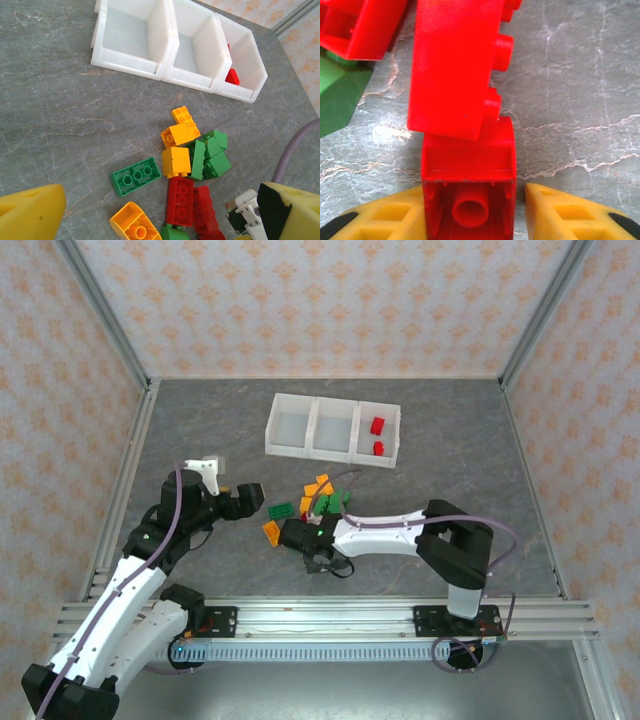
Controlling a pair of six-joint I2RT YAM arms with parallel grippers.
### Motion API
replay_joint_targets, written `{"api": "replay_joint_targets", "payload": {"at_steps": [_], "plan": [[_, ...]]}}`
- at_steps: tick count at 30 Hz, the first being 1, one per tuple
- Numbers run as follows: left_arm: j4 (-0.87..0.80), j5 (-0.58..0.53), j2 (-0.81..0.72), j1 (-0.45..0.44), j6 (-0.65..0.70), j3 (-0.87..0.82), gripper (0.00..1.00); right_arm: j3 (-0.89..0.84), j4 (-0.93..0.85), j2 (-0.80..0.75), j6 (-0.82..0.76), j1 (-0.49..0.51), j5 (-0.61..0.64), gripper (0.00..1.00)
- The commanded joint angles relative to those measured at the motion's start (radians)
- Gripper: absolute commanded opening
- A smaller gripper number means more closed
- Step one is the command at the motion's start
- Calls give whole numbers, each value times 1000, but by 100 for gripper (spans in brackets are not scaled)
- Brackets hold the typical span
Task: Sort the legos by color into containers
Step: Pick up the lego from the bottom-center of the table.
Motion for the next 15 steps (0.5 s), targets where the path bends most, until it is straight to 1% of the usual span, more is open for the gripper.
{"api": "replay_joint_targets", "payload": {"at_steps": [1,4,7,10,12,15], "plan": [[6,-16,-13,-5,-8,9,99,25,5,29,-26,-8,54,40],[9,-16,-13,-5,-8,6,99,61,-38,2,-42,-8,64,33],[15,-12,-11,-5,-6,5,99,107,-83,-47,-64,-8,102,32],[20,-11,-8,-5,-5,3,99,128,-91,-116,-100,-21,148,31],[23,-9,-4,-5,-3,2,99,121,-80,-167,-121,-56,156,30],[21,-3,2,-5,0,4,99,112,-83,-247,-157,-145,188,29]]}}
